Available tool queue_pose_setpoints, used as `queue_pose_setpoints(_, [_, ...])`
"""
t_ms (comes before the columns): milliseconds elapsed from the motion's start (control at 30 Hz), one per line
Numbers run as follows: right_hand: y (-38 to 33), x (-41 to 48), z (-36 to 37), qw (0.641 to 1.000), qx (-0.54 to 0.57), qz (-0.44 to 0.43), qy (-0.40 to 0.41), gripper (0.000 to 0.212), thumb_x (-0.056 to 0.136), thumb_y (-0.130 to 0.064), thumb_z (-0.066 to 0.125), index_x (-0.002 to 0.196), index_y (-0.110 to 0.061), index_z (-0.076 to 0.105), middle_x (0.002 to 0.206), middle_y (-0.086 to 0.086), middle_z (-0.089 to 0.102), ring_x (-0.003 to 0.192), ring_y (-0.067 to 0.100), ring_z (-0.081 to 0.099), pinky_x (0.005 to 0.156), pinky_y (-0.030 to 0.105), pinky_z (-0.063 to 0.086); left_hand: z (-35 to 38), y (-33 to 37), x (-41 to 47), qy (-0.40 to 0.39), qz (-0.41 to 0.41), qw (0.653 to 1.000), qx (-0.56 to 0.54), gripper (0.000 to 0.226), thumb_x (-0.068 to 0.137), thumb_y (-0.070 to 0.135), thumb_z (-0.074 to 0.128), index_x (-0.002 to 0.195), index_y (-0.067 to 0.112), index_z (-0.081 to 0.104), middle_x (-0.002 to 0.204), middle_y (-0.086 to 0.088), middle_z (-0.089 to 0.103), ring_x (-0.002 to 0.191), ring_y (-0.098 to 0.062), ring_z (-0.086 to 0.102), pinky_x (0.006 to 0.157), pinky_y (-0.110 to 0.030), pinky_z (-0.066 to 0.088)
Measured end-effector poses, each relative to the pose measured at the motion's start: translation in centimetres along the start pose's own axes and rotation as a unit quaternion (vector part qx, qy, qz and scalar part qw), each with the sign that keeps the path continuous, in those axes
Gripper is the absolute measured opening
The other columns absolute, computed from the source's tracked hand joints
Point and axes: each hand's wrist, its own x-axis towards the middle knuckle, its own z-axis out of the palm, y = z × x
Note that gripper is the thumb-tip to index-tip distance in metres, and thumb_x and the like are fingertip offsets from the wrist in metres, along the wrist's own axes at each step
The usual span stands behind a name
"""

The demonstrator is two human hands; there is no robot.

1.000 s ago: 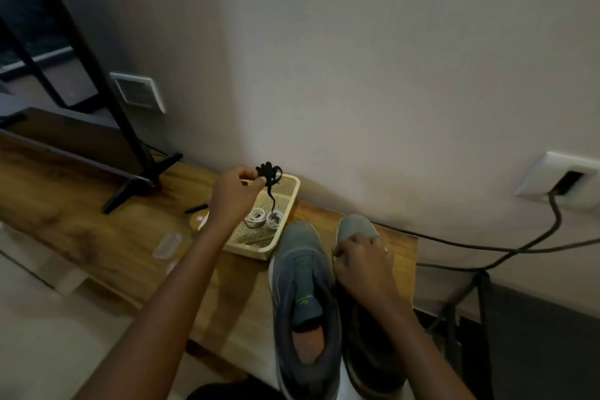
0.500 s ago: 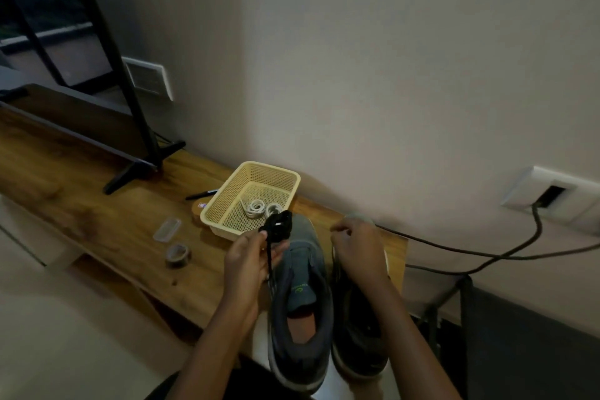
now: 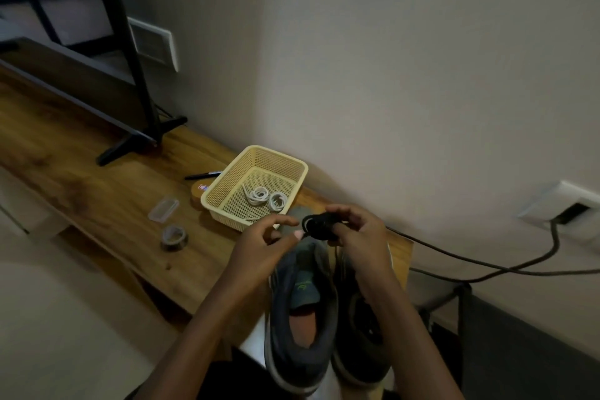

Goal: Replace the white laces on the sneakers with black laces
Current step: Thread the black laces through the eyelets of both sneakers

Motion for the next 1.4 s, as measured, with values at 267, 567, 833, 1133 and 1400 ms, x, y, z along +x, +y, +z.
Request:
queue_pose_setpoints(267, [0.7,0.5,-0.3,0.993,-0.08,0.0,0.082,0.016,0.088,-0.002,0.059,0.096,-0.01,0.069,0.087,-0.002,0.065,0.084,0.013,0.06,0.08,0.034,0.054,-0.8,0.6,0.3,0.139,-0.001,0.978,-0.157,0.029,0.1,0.024,0.043,0.084,0.012,0.064,0.058,0.013,0.054,0.043,0.002,0.041,0.041,-0.011,0.03])
queue_pose_setpoints(567, [1.4,1.3,-1.4,0.989,-0.047,-0.004,0.139,0.026,0.085,0.004,0.058,0.074,-0.018,0.067,0.083,0.008,0.067,0.08,0.02,0.062,0.066,0.02,0.047,-2.1,0.3,1.1,0.298,-0.023,0.885,-0.358,0.033,0.105,0.023,0.028,0.082,0.014,0.05,0.11,-0.008,0.067,0.083,-0.016,0.069,0.06,-0.021,0.053])
queue_pose_setpoints(833, [1.5,1.3,-2.5,0.961,-0.157,-0.057,0.222,0.024,0.085,0.003,0.053,0.099,-0.008,0.069,0.099,0.009,0.065,0.09,0.022,0.06,0.079,0.027,0.045,-2.0,0.7,0.8,0.437,0.016,0.876,-0.201,0.029,0.104,0.02,0.027,0.102,0.011,0.054,0.108,-0.001,0.055,0.094,0.0,0.054,0.094,-0.034,0.044])
queue_pose_setpoints(1133, [-0.6,0.6,-2.4,0.982,0.148,0.057,0.101,0.025,0.088,0.007,0.05,0.078,-0.009,0.065,0.071,0.008,0.064,0.049,0.012,0.058,0.052,0.02,0.046,-0.4,0.4,-0.4,0.24,0.045,0.965,0.093,0.044,0.1,0.04,0.035,0.069,0.024,0.063,0.065,0.012,0.058,0.07,-0.016,0.057,0.079,-0.038,0.043])
queue_pose_setpoints(1400, [-1.0,0.3,-1.9,0.976,0.211,0.054,0.009,0.032,0.086,0.007,0.046,0.071,-0.008,0.07,0.068,0.009,0.069,0.056,0.021,0.064,0.051,0.022,0.051,2.4,-0.5,0.0,0.053,0.16,0.977,0.13,0.04,0.087,0.047,0.051,0.127,0.041,0.046,0.125,0.015,0.054,0.124,-0.008,0.046,0.104,-0.041,0.039])
